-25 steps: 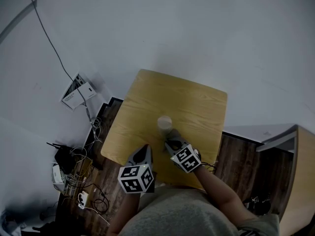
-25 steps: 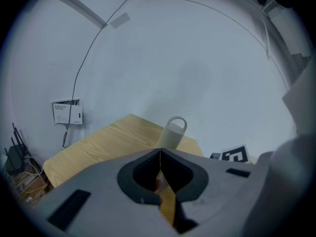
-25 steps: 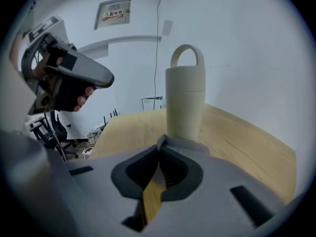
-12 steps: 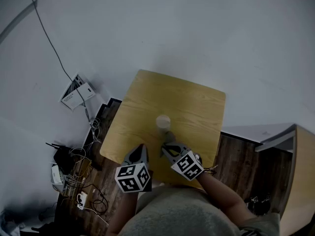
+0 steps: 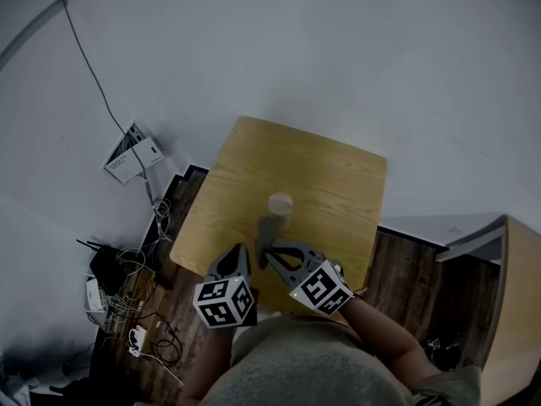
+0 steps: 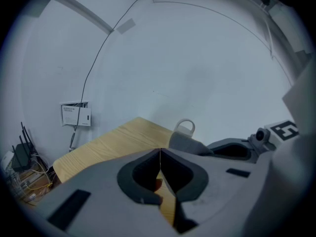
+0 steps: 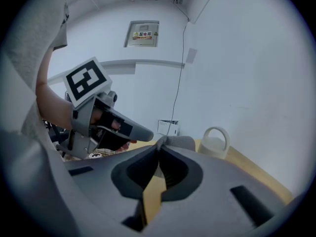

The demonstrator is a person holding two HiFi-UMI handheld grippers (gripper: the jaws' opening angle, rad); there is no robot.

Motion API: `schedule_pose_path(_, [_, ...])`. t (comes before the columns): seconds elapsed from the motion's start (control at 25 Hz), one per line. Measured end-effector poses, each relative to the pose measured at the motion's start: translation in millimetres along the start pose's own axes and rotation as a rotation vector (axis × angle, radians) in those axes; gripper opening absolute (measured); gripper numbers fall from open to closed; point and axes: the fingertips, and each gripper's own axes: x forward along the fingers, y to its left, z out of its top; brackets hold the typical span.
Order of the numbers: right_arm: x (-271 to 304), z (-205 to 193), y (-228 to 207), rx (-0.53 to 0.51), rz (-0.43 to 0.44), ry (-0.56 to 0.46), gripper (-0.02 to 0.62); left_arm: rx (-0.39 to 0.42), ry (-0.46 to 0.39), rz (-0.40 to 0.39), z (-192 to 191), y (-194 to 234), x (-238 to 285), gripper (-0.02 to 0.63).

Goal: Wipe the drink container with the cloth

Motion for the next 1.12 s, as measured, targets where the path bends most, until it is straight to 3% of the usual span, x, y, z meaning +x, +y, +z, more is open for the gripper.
schedule_pose_path(0.36, [5.7,44.6,-6.6,-0.034,0.029,-0.091,0.008,0.007,0.0,-0.008,0.6,-3.2,0.4,0.003])
schedule_pose_path(0.56, [11.8,56.7,-21.6,-0.055,-0.011,-0.109,0.008,0.01,0.0,-0.015,2.5,-6.3,3.2,0.002])
schedule_pose_path(1.12, [16.8,-1.6,-64.6,0.097,-0.196,0.006,0.008,0.011,0.015,-0.023,-0.1,-9.2,7.6,0.002])
